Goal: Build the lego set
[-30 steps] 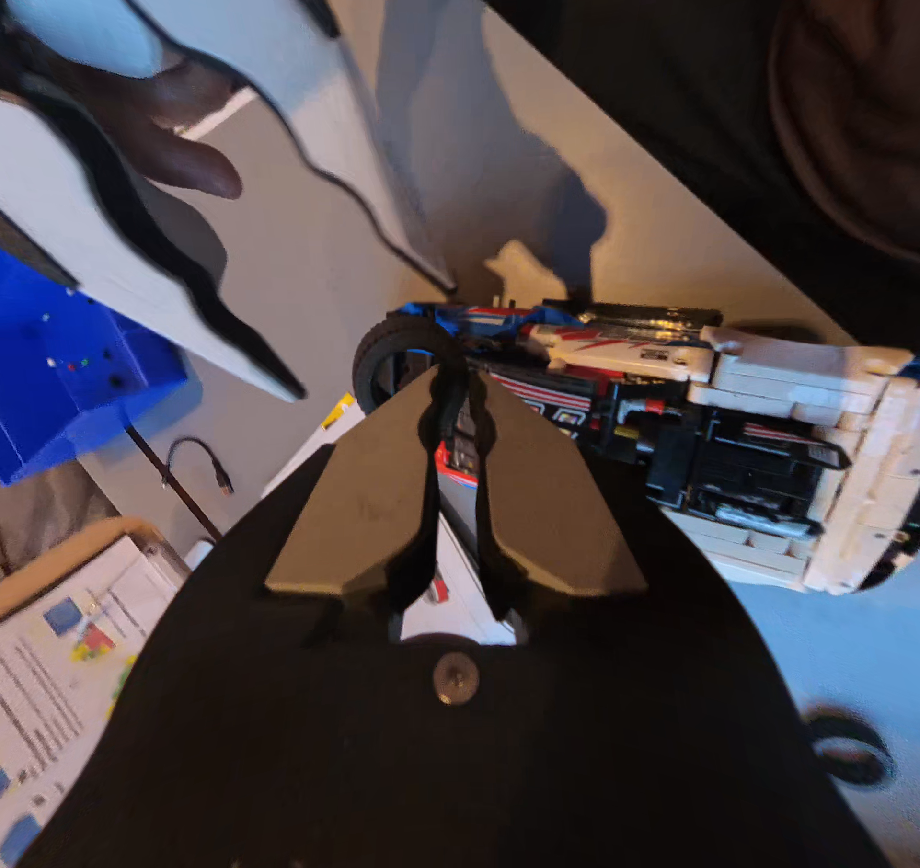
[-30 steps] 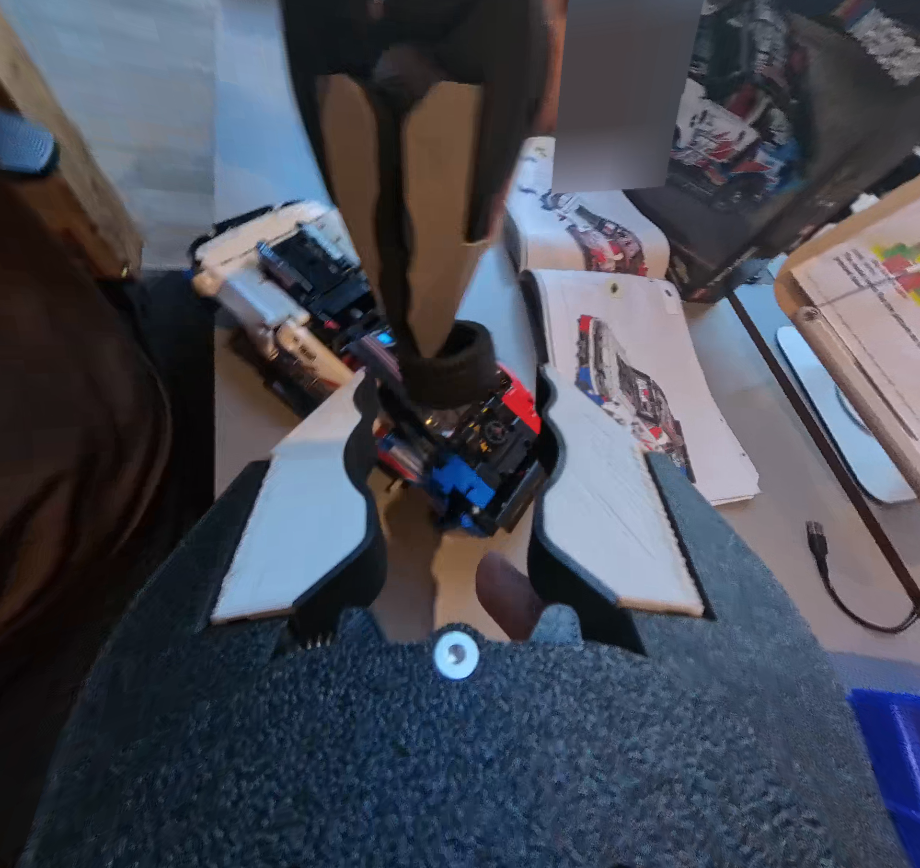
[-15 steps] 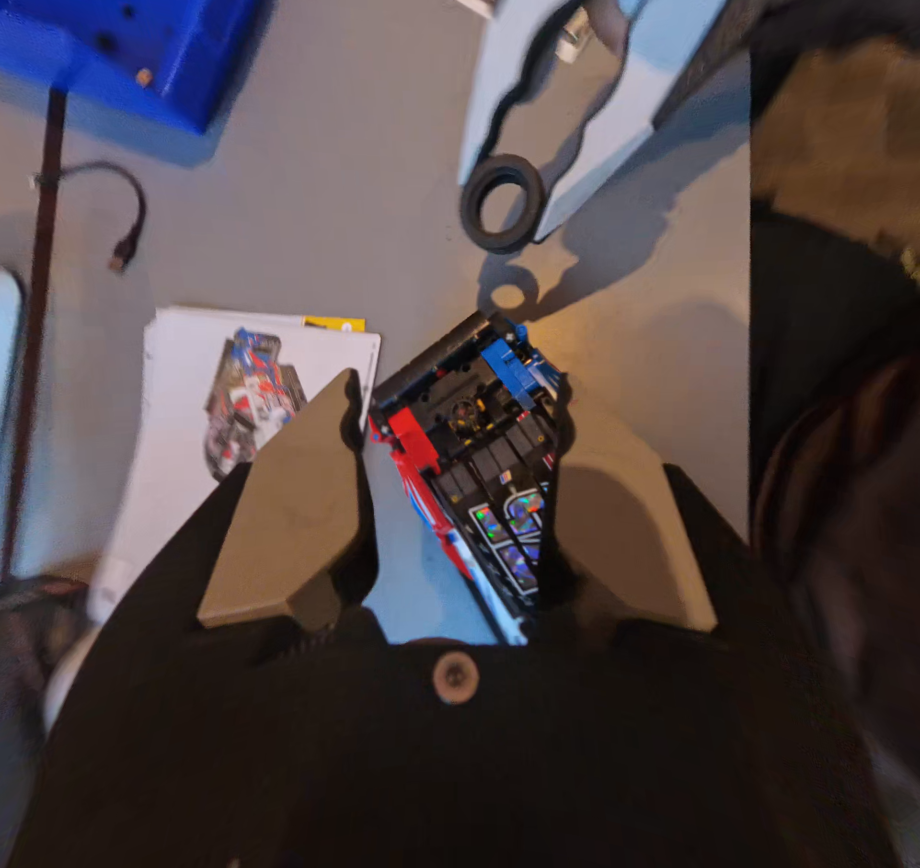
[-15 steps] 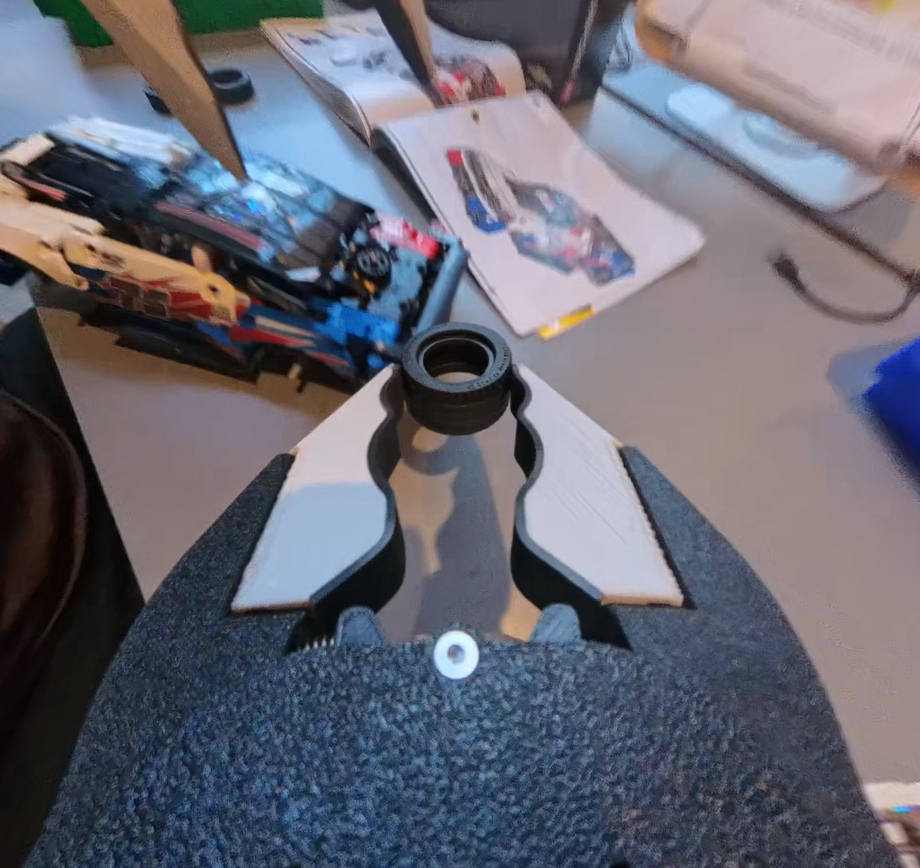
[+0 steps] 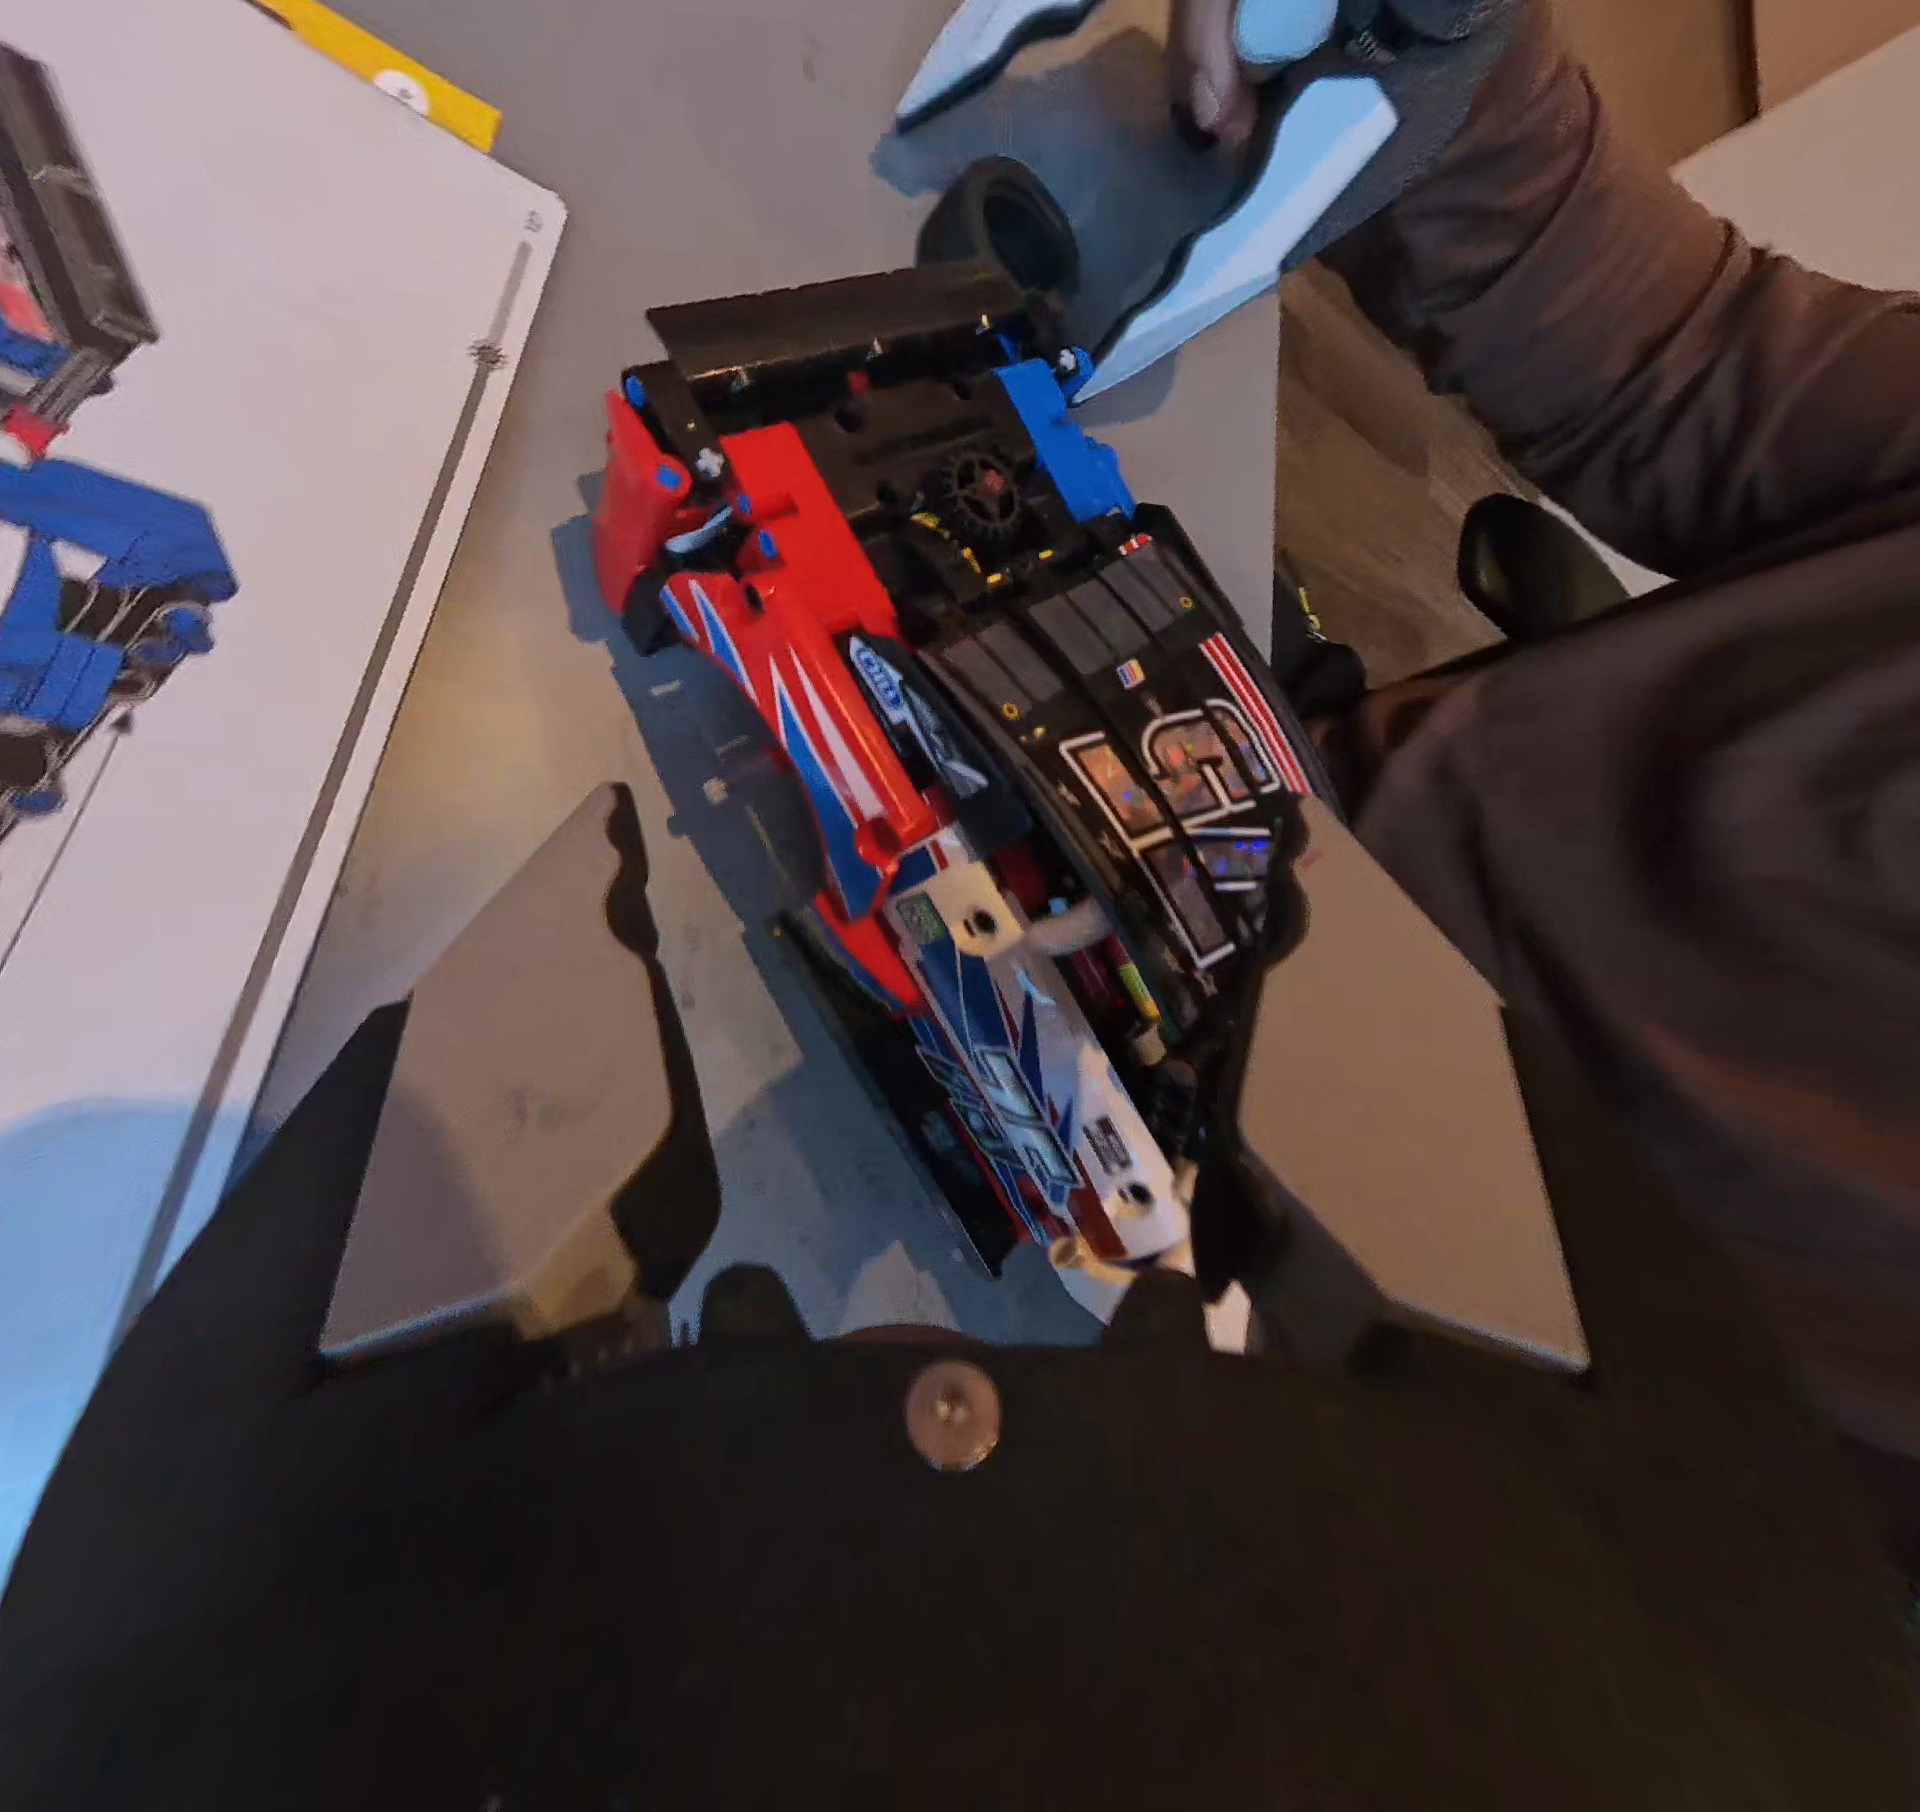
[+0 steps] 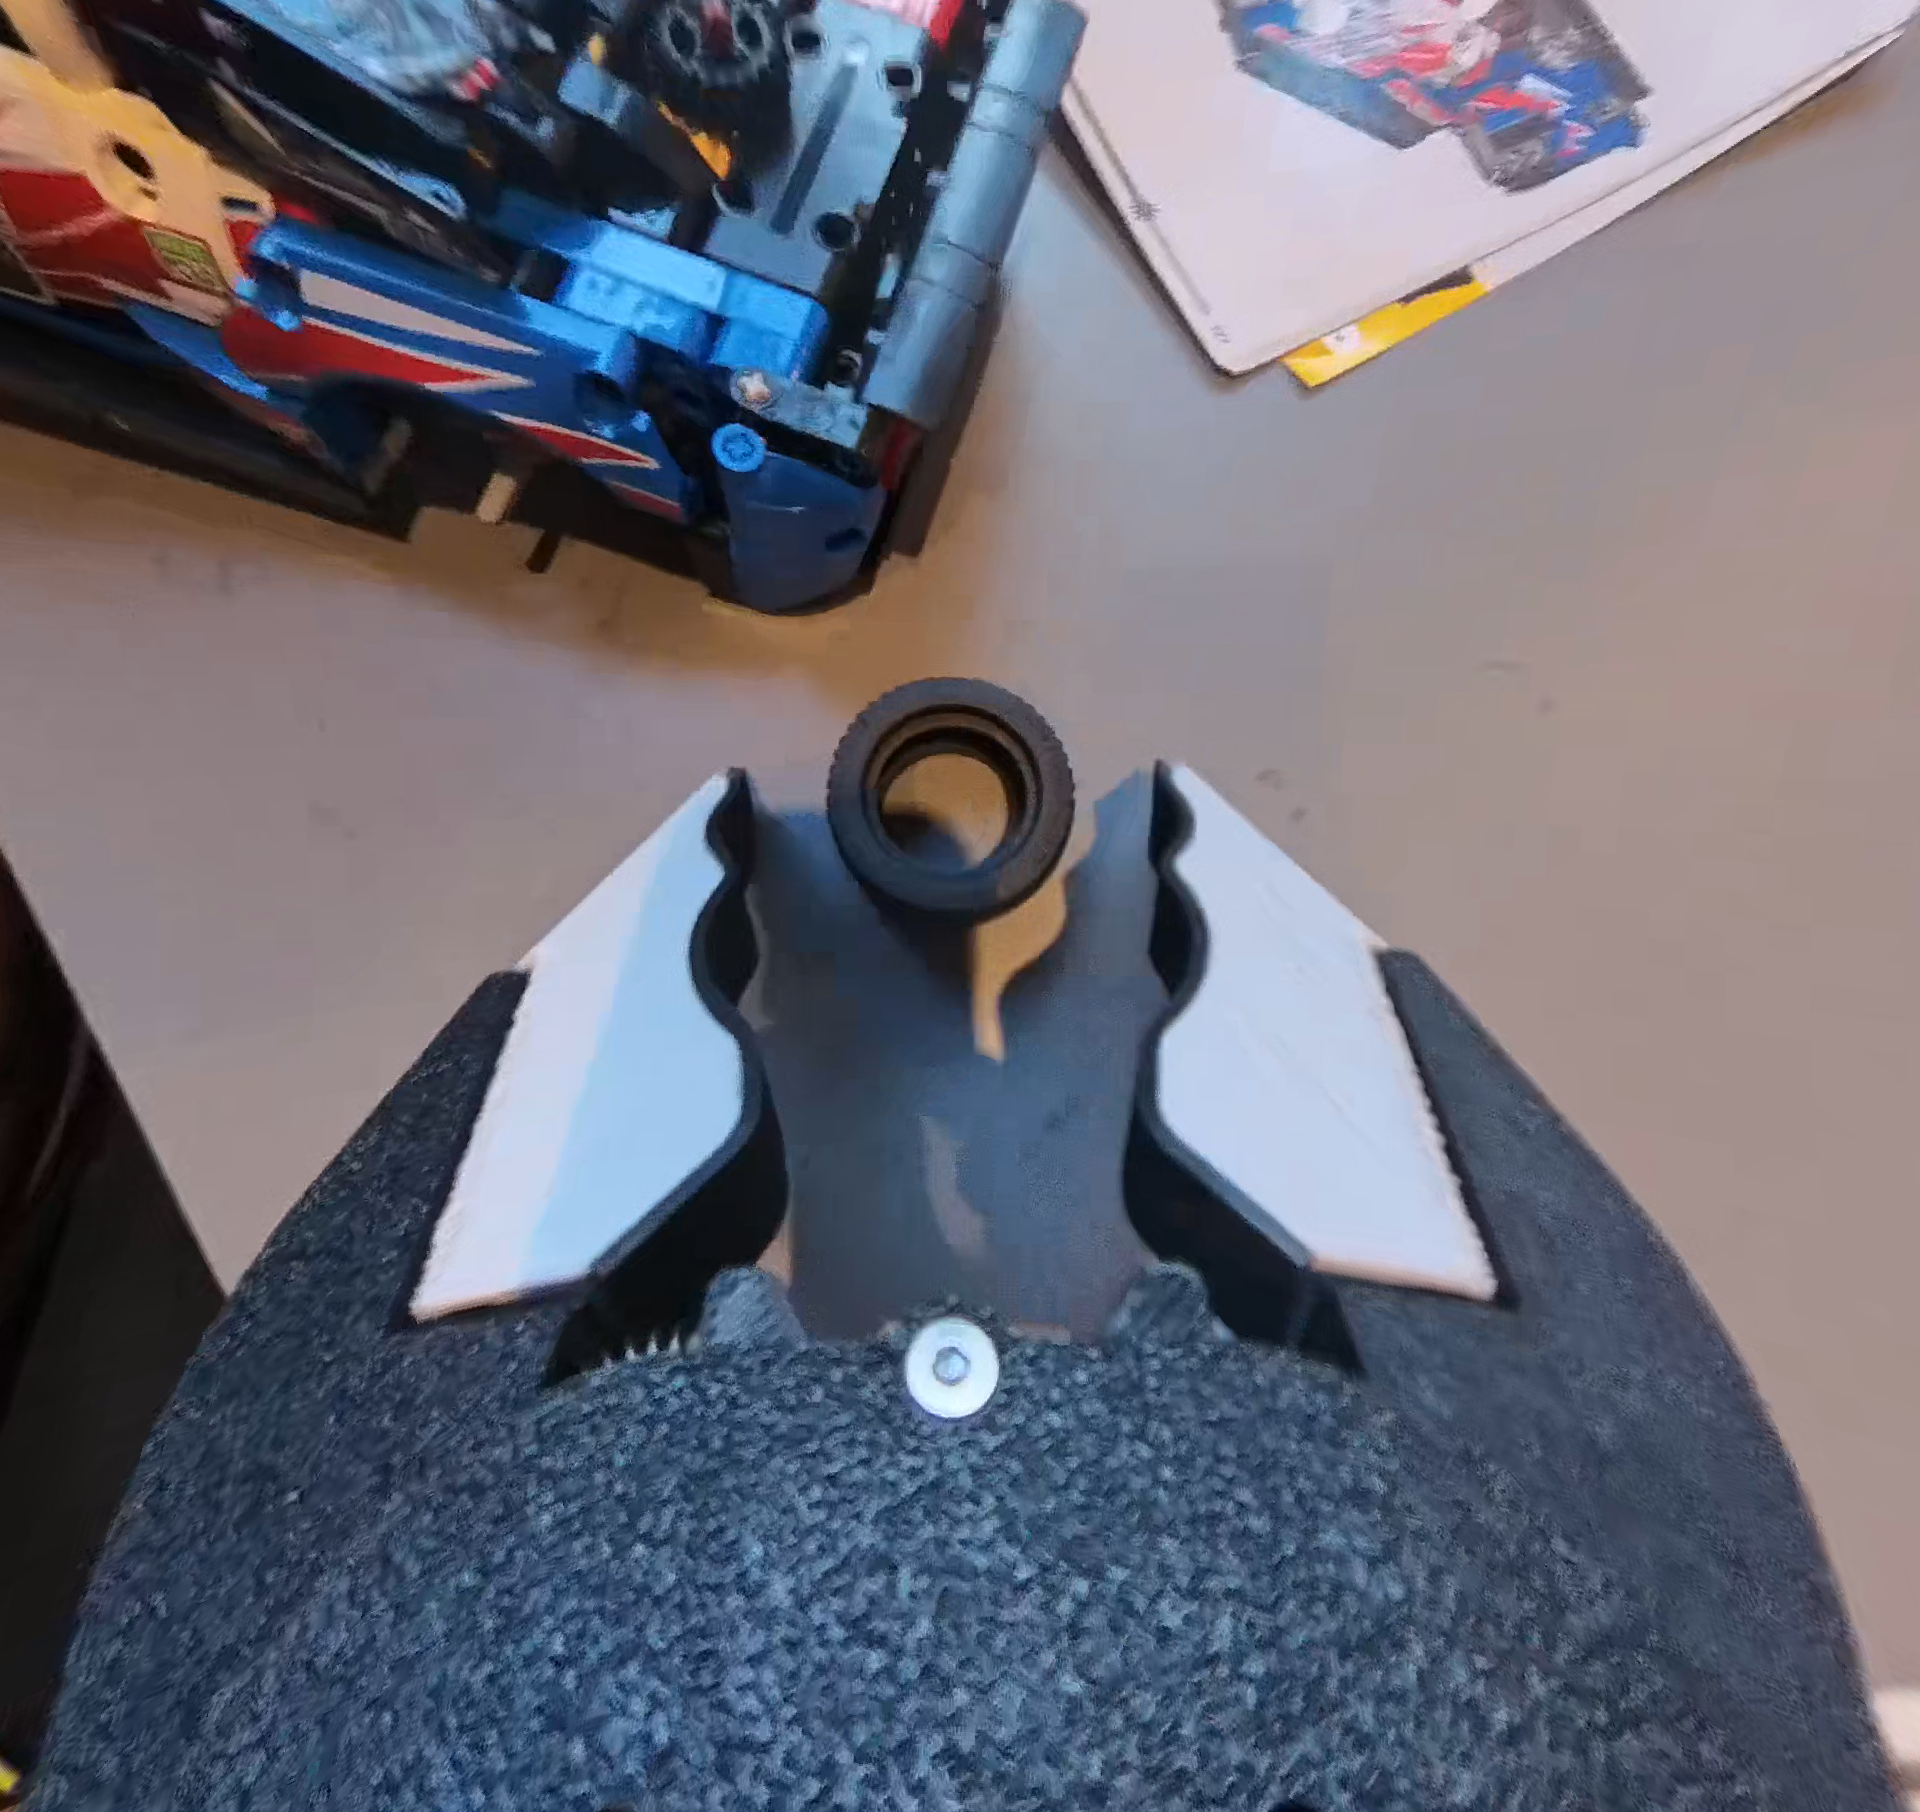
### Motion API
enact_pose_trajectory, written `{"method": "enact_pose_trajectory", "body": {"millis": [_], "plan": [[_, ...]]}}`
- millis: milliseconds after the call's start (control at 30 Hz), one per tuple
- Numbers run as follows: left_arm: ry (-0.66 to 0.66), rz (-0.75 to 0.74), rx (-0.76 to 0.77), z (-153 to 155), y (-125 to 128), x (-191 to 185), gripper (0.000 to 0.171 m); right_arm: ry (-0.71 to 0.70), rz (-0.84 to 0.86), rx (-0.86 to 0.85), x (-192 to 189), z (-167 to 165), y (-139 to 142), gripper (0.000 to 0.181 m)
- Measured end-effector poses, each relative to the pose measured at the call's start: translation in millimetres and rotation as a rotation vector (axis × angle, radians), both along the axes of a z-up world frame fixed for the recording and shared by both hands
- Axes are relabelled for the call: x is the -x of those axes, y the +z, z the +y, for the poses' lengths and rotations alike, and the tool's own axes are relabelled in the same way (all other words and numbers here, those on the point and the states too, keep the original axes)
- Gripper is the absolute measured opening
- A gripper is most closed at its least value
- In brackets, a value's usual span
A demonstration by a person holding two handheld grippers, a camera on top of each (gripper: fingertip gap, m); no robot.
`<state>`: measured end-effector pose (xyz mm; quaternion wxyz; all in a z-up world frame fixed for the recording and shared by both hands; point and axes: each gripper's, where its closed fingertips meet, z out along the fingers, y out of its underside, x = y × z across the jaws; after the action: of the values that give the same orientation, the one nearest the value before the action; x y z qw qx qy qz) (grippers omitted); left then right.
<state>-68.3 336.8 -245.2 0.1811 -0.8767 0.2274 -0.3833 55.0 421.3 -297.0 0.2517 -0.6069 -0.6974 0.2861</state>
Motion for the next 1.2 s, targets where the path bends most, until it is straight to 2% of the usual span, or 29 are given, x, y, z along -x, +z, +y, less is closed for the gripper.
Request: {"method": "enact_pose_trajectory", "body": {"millis": [133,167,300,367,433,600,667,767,900,1067,1200], "plan": [[-0.084,-0.041,-0.007,9,0,-8,0.116,-0.028,0.122,-0.03,6,-16,35,0.067],[-0.092,-0.056,-0.008,14,0,-9,0.116,-0.022,0.118,-0.013,10,-24,37,0.067],[-0.11,-0.166,0.005,34,3,-13,0.11,-0.038,-0.028,-0.045,27,-29,12,0.074],[-0.11,-0.145,0.011,44,-3,-12,0.105,-0.061,-0.057,-0.021,32,-26,5,0.074],[-0.133,-0.154,0.04,48,-7,-15,0.097,-0.052,-0.031,0.034,36,-30,7,0.074],[-0.178,-0.176,0.148,52,-20,-20,0.094,-0.048,-0.023,0.031,42,-31,9,0.066],[-0.164,-0.192,0.159,56,-22,-18,0.084,-0.025,-0.014,0.024,43,-37,9,0.047],[-0.14,-0.199,0.173,61,-27,-15,0.067,-0.035,0.005,-0.001,44,-39,10,0.046],[-0.116,-0.235,0.16,64,-24,-15,0.063,-0.045,0.055,0.036,46,-38,18,0.046],[-0.119,-0.235,0.097,63,-15,-16,0.061,-0.052,0.131,-0.022,49,-39,35,0.046],[-0.129,-0.208,0.057,63,-13,-16,0.06,-0.077,0.146,-0.065,48,-39,34,0.045]]}}
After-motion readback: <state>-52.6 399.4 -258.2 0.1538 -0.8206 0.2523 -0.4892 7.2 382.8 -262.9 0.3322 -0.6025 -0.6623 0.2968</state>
